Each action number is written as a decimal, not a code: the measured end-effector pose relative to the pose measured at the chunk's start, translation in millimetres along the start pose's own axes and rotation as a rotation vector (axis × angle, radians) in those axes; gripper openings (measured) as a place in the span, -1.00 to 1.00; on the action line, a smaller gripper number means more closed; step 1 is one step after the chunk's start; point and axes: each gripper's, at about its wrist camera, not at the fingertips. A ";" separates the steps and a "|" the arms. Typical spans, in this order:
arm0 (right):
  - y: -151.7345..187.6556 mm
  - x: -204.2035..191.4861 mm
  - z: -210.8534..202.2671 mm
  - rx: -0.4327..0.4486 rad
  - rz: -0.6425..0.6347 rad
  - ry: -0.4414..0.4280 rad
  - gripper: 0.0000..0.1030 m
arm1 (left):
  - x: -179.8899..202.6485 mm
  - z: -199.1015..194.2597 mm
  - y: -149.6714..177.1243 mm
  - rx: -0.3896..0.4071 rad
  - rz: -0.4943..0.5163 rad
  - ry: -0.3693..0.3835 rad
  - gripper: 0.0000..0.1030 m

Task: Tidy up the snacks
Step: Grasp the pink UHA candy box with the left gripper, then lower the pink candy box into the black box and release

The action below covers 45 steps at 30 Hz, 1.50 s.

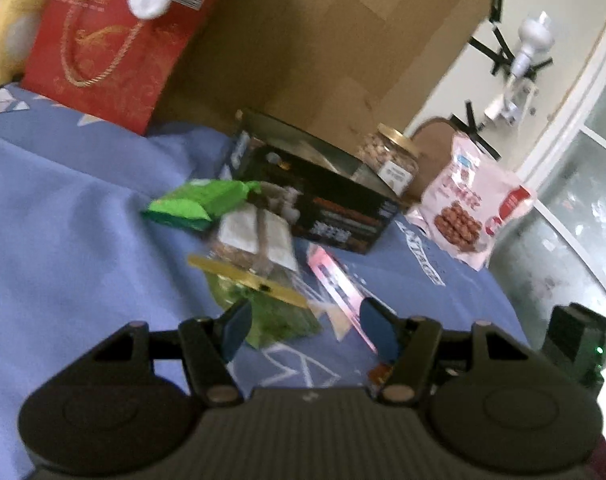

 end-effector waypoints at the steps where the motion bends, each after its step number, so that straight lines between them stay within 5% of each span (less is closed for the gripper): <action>1: 3.7 7.3 -8.8 0.005 -0.003 0.001 -0.51 | 5.7 1.9 0.8 -0.006 0.012 0.009 0.19; 8: 23.4 56.3 -60.0 0.166 0.069 0.327 -0.36 | 51.1 38.1 -8.2 -0.060 0.123 0.030 0.26; 11: 30.3 63.5 -72.9 0.202 0.113 0.252 -0.31 | 68.7 60.3 -11.5 -0.099 0.152 0.026 0.27; 14: 34.3 54.4 -67.9 0.201 0.032 0.230 0.07 | 80.8 77.1 -9.2 -0.134 0.156 0.019 0.43; 19: 26.3 57.0 -50.5 0.147 -0.024 0.209 0.09 | 88.2 98.3 -0.6 -0.181 0.164 -0.025 0.51; 21: 21.7 56.4 -40.5 0.123 -0.039 0.200 0.09 | 89.6 108.5 1.0 -0.206 0.162 -0.030 0.32; 23: 23.6 53.0 -35.4 0.103 -0.046 0.183 0.04 | 92.6 114.4 2.1 -0.208 0.176 -0.017 -0.15; 25: 25.2 46.3 -35.3 0.114 -0.059 0.210 -0.18 | 95.4 115.6 1.6 -0.222 0.160 0.019 -0.17; 37: -4.3 25.2 -34.8 0.234 -0.101 0.146 -0.19 | 88.2 74.1 -27.7 -0.064 0.186 -0.029 -0.20; 45: -66.7 4.4 -6.0 0.356 -0.169 0.119 -0.19 | 63.0 73.5 -96.3 0.070 0.170 -0.075 -0.16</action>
Point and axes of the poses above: each gripper's, at about its wrist camera, not at the fingertips, and z roughly the way its jaws point, x to its right, y to its underside, and after that the axes turned 7 degrees about z, right-handed
